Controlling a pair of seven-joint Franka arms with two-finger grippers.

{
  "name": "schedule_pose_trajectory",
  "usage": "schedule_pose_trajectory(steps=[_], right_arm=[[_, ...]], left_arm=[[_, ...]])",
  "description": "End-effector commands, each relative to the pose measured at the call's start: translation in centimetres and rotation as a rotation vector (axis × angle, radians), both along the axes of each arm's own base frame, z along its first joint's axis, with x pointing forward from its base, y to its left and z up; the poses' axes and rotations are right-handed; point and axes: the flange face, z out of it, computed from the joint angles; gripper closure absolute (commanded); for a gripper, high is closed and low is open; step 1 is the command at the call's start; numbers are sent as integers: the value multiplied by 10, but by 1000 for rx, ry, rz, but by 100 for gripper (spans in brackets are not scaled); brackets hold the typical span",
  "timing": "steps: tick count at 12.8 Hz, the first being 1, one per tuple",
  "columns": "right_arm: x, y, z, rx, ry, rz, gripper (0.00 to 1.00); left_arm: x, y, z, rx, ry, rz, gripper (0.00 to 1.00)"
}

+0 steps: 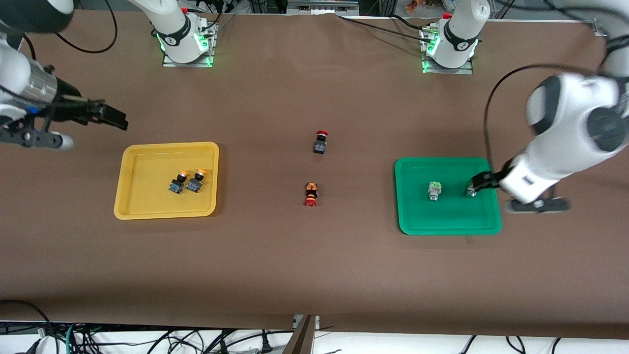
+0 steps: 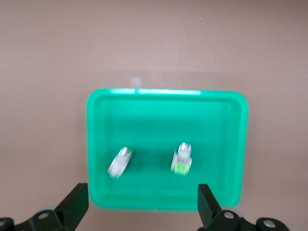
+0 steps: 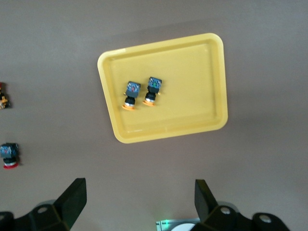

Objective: Place green and yellow buttons in trays
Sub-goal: 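Open the left gripper on the green tray while the right gripper withdraws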

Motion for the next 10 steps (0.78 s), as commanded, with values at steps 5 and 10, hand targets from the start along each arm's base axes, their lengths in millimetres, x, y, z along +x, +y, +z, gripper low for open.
schedule_pose_trajectory(steps=[5,10], right_arm=[[-30,-21,20,3,-44,79,0],[-21,-15,21,8,-48,90,1]], left_arm=[[-62,45,111,-39,71,56,0],[-45,45,107,-34,104,54,0]])
